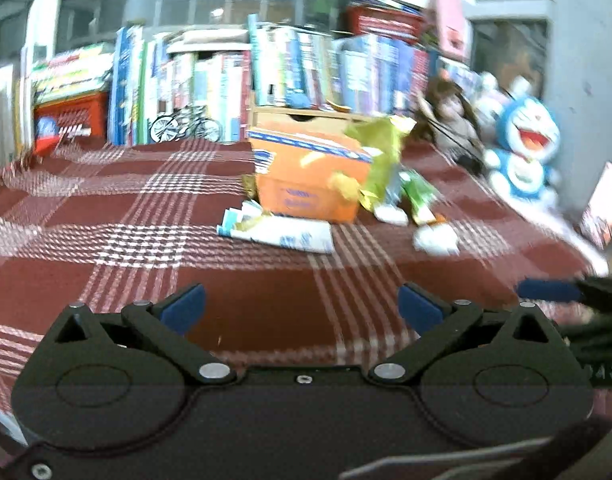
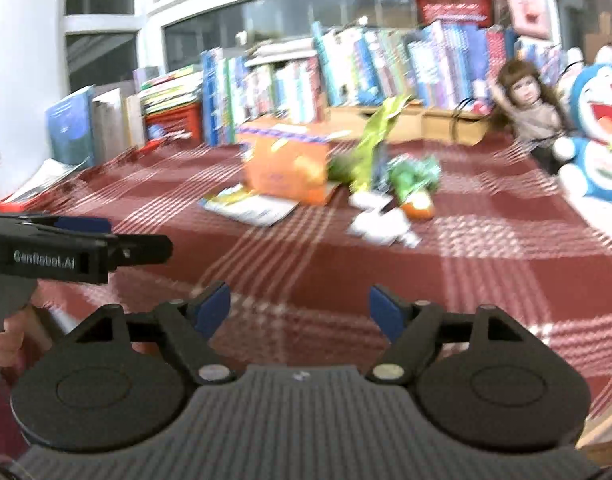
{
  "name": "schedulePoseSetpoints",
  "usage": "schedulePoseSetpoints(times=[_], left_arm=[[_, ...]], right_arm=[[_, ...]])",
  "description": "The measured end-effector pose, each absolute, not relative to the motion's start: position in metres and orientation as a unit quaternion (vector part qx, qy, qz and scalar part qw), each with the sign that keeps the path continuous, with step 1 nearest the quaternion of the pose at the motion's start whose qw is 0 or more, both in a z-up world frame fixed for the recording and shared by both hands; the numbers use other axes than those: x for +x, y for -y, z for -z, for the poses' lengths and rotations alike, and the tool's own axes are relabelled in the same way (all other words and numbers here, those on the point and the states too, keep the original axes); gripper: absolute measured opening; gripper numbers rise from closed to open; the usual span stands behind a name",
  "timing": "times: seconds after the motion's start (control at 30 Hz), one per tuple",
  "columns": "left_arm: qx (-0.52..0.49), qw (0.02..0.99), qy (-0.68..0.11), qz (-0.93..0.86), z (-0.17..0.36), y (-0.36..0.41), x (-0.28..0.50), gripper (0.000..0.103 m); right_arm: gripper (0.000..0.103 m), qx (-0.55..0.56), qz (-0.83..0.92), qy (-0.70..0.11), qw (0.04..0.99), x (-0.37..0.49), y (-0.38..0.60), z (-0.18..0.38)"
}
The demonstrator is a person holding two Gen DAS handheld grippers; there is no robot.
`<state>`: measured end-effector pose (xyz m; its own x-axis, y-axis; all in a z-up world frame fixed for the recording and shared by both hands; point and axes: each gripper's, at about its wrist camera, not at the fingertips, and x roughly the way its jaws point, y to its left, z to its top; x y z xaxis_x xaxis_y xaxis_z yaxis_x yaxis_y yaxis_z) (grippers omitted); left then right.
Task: Collect trash
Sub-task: 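Grasp the white tissue with right tool while left tool grasps a small wrapper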
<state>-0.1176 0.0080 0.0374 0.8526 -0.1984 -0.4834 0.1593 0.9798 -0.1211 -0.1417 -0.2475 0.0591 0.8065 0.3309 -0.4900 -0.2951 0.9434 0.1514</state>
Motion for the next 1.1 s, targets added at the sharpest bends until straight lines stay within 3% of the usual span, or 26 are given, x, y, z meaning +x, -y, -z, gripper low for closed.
schedulePoseSetpoints(times=[0.23,0.67,0.97,1.1], left_arm=[[-0.138,0.955,-0.261,0.037,-0.028,-0.024,-0.052,0.102],[-0.021,0.977,-0.201,0.06,-0.019,-0.007,0.018,0.1],[-0.028,0.963,-0.26,0.061,0.003,-0.005,0.056,0.073],[-0.035,0.957,-0.281,0.063,0.01,-0.01,0.062,0.046]], right_arm=[[0.086,0.022,-0.093,-0.253,0.963,-0.103,0.257,-0.054],[0.085,0.002,-0.082,-0.25,0.965,-0.054,0.255,-0.037],[0.078,0.005,-0.08,-0.268,0.96,-0.028,0.252,-0.023],[0.075,0.004,-0.08,-0.275,0.958,-0.02,0.249,-0.019]])
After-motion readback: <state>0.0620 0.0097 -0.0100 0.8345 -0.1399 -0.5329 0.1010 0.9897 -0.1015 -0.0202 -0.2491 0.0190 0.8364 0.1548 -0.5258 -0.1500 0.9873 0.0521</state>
